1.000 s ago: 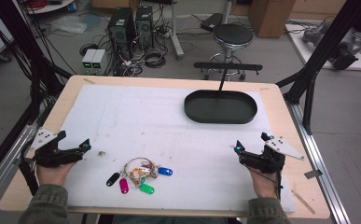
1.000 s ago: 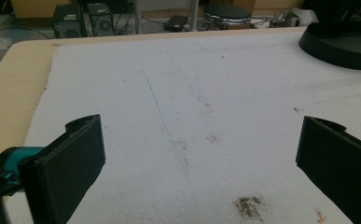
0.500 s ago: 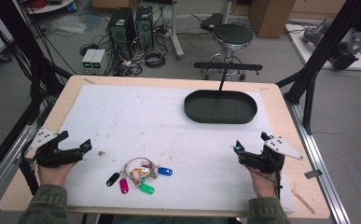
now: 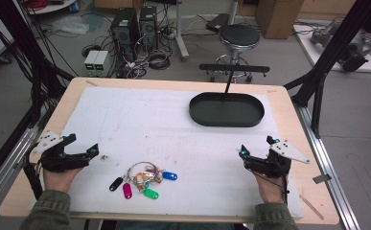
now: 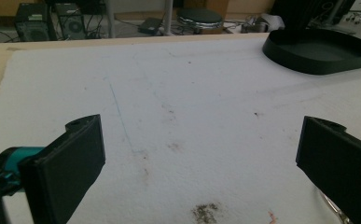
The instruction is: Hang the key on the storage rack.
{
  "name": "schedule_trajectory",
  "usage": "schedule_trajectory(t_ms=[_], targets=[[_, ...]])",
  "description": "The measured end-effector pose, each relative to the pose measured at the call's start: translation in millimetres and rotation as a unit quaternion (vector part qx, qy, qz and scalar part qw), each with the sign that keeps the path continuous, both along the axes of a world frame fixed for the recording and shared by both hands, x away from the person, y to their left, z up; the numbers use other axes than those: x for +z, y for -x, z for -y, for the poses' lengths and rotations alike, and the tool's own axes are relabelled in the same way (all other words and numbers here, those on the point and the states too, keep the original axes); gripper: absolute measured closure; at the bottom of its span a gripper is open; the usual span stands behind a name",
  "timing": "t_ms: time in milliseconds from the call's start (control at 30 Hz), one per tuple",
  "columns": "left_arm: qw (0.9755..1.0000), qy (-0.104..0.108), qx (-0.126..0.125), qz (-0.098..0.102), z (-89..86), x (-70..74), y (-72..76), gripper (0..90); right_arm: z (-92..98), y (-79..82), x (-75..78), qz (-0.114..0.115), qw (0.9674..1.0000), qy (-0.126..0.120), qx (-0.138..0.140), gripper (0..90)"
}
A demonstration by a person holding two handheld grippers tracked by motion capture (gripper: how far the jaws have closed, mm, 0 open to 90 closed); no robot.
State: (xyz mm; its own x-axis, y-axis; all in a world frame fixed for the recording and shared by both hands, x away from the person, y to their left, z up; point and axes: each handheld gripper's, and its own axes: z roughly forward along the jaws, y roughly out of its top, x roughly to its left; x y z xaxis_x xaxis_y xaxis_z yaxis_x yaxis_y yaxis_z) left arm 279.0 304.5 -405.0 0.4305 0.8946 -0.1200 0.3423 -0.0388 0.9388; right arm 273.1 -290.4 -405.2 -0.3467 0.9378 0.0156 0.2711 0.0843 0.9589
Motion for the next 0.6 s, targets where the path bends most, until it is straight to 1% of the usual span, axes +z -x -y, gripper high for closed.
schedule_trajectory(t_ms=[100, 233, 267, 333, 367, 433, 600], targets=[[1.0, -0.002, -0.004, -0.004, 1.5, 0.2, -0.2, 1.7, -0.5, 0.3, -0.1, -0.003, 1.0, -0.003, 0.0, 0.4], [0.9999, -0.004, -0.013, -0.007, 5.4, 1.9, 0.5, 1.7, -0.4, -0.8, -0.5, 0.001, 1.0, 0.004, 0.004, 0.4], [0.9998, -0.004, -0.016, -0.008, 6.7, 2.3, 0.6, 1.7, -1.2, -0.5, -0.6, -0.003, 1.0, 0.0, 0.004, 0.4], [0.9998, -0.007, -0.02, -0.009, 7.8, 2.5, 0.5, 1.7, -0.7, -0.8, -0.6, -0.002, 1.0, 0.002, 0.004, 0.4], [0.9996, -0.016, -0.023, -0.009, 11.2, 2.4, 0.4, 1.7, -1.1, -0.7, -0.7, -0.003, 1.0, 0.0, 0.004, 0.4], [0.9992, -0.025, -0.03, -0.011, 13.9, 1.9, 0.1, 1.7, -0.9, -0.6, -0.5, -0.004, 1.0, 0.002, 0.003, 0.4], [0.9987, -0.027, -0.04, -0.014, 19.0, 3.2, -0.2, 1.7, -1.1, -0.9, -0.7, 0.001, 0.9999, 0.011, 0.004, 0.4]])
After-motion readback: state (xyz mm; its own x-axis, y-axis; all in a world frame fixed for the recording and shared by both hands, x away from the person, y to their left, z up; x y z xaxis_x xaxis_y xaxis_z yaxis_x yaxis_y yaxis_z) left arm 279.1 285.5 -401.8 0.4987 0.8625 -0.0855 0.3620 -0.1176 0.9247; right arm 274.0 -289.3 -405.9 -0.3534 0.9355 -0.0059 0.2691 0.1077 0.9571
